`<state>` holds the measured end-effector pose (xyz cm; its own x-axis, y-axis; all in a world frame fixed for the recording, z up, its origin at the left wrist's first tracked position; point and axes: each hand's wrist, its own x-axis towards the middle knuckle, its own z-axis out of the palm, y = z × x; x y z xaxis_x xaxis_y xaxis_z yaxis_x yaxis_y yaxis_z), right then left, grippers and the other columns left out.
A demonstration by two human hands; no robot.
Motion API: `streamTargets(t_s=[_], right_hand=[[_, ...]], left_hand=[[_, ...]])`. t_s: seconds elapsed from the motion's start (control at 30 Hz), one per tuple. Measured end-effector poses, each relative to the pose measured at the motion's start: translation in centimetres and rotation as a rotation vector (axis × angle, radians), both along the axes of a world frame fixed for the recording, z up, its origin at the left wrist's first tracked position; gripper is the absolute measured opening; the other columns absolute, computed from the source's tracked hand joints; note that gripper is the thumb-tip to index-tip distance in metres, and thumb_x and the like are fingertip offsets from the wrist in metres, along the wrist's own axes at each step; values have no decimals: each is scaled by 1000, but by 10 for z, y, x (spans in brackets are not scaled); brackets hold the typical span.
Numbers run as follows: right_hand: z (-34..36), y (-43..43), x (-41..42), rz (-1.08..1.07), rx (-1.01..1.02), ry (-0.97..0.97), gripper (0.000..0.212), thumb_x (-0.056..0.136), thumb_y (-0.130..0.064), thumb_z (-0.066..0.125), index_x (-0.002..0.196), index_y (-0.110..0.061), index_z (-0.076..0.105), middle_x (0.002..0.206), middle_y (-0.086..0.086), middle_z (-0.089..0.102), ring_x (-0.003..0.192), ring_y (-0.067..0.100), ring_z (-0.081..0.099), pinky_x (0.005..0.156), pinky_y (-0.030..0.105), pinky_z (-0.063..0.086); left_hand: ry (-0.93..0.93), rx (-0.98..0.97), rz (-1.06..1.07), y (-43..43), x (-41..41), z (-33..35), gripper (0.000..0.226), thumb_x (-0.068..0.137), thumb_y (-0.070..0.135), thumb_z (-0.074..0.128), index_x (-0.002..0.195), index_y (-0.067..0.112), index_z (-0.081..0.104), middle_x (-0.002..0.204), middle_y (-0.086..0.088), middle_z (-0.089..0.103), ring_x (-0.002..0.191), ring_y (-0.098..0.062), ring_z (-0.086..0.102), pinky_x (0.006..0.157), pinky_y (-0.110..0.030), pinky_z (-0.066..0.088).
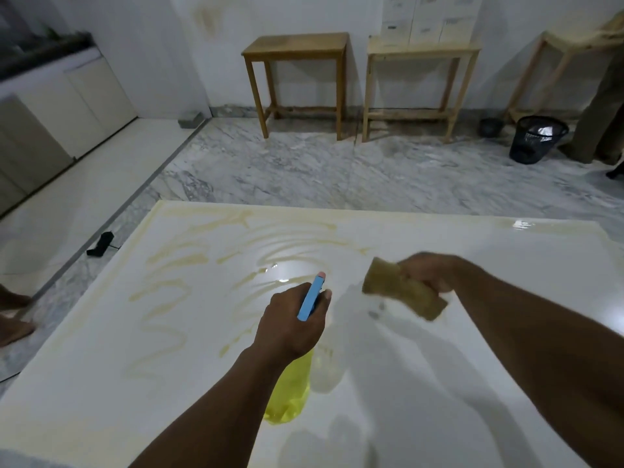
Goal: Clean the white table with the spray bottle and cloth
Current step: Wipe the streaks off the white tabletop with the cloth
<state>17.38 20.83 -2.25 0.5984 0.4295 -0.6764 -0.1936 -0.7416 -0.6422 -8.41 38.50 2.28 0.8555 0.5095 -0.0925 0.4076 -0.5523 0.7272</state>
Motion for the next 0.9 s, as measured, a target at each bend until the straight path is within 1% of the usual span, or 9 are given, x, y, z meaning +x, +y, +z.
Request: streamTargets(t_s=[0.03,0.1,0.13,0.2,0.3,0.4,0.5,0.67,0.9], right_hand=[[10,17,26,41,31,-93,11,91,-10,59,86,-5,69,73,8,69,76,29,60,58,32,51],[24,49,69,119,5,-311,24,89,-34,61,92,-11,65,81,5,63,79,27,57,59,28,42],[23,67,90,156,-36,-444,27,91,-38,58,102,-15,65,93,7,64,87,28,58,64,28,40],[0,100,130,223,-121,-647,36,94,-19,48,127,-18,60,124,13,63,109,34,58,77,30,40],[-58,129,157,357,-169,-710,52,94,-10,43,144,-23,47,146,13,51,129,36,49,100,38,41],[-137,138,139,466,-142,-993,56,103,-25,35,157,-28,22,166,5,16,152,31,15,119,43,14],[-169,132,111,405,-235,-865,60,96,-16,44,154,-30,32,165,6,19,152,36,8,118,55,11],[-162,116,74,388,-158,-898,59,94,-16,38,151,-28,38,163,7,25,152,36,11,119,53,11],[-154,81,-66,422,-187,-825,71,88,-10,45,154,-33,29,166,1,14,154,31,3,121,48,6]], left_hand=[[-3,5,14,7,16,-3,42,102,51,54,76,19,56,70,-8,64,64,-33,71,69,-58,61],[-11,16,41,17,40,-5,44,99,56,52,73,20,52,66,-6,62,63,-33,69,66,-58,61],[-19,20,51,22,52,-8,44,98,56,51,73,20,51,65,-6,61,62,-33,69,65,-58,60],[-42,31,63,31,72,-15,44,99,54,51,72,19,49,65,-8,61,61,-34,69,64,-59,58],[-85,28,82,43,91,-28,44,98,54,51,72,19,48,64,-10,59,60,-36,67,63,-59,57],[-111,-10,105,51,100,-44,41,98,54,53,79,18,57,65,-10,58,61,-38,64,62,-59,60],[-95,-31,111,56,97,-60,44,98,56,53,84,15,61,65,-9,57,62,-39,61,62,-58,62],[-74,-50,117,54,76,-66,43,97,56,54,79,17,59,65,-10,58,62,-39,62,61,-58,62],[-101,-29,71,44,6,-47,43,96,57,53,83,17,61,65,-9,60,61,-35,65,62,-56,63]])
